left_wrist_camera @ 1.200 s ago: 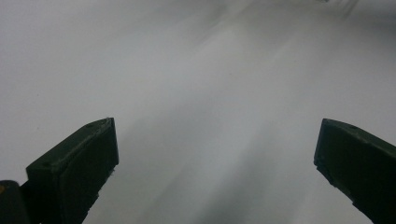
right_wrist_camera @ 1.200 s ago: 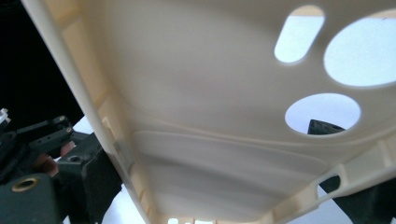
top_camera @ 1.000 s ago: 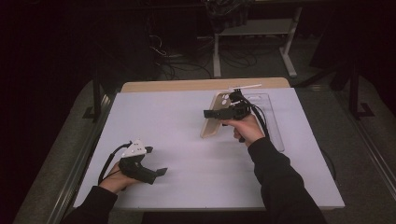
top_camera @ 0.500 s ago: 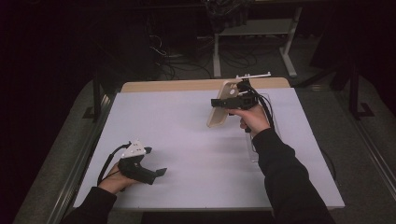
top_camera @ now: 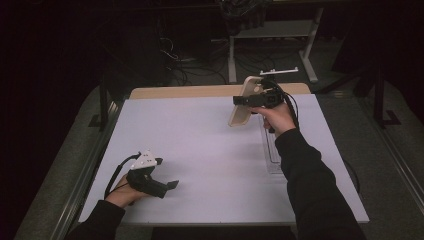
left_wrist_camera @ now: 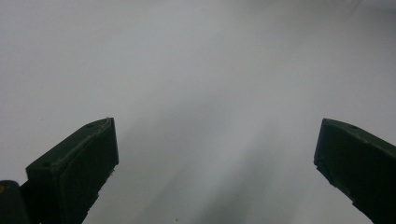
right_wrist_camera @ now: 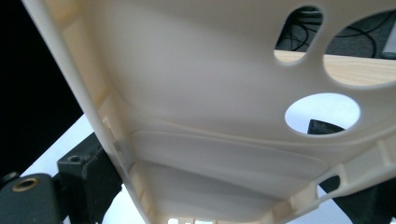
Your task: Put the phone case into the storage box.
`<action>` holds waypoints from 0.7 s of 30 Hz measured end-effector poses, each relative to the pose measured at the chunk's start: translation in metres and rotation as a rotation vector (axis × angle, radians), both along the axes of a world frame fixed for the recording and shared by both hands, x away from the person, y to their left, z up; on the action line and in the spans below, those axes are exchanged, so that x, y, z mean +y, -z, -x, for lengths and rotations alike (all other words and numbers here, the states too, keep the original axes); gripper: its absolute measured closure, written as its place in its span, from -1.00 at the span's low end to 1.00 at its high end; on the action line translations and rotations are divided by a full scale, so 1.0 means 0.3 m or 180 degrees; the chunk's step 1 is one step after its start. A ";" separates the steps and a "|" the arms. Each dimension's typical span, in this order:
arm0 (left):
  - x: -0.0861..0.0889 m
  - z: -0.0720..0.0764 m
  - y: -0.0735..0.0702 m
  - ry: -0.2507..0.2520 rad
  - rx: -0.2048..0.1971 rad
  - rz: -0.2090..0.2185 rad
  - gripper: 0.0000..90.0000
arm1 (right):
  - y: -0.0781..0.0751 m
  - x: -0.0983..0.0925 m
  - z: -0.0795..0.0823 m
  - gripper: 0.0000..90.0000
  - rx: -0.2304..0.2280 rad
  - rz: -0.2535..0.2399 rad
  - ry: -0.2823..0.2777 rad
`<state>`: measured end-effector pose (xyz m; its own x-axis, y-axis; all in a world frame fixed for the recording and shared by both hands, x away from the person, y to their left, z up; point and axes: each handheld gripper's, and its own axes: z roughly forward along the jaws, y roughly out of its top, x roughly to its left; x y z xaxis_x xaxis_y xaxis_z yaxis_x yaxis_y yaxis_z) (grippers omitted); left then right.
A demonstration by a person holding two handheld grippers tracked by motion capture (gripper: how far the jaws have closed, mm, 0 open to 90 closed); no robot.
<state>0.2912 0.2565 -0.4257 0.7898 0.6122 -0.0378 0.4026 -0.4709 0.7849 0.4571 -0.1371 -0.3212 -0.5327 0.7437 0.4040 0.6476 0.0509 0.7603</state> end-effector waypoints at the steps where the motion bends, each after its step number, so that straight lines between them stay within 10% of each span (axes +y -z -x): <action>1: 0.000 0.000 0.000 -0.0005 0.0005 0.0003 -1.00 | -0.005 -0.006 -0.004 -0.82 0.0009 -0.0011 0.0007; 21: 0.003 -0.003 0.000 -0.0024 0.0028 -0.0030 -1.00 | -0.068 -0.140 -0.060 -0.82 -0.0019 0.0139 0.0432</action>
<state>0.2920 0.2574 -0.4257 0.7849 0.6184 -0.0389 0.4131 -0.4754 0.7768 0.4750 -0.1790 -0.3009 -0.4283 0.8258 0.3668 0.6463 -0.0038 0.7631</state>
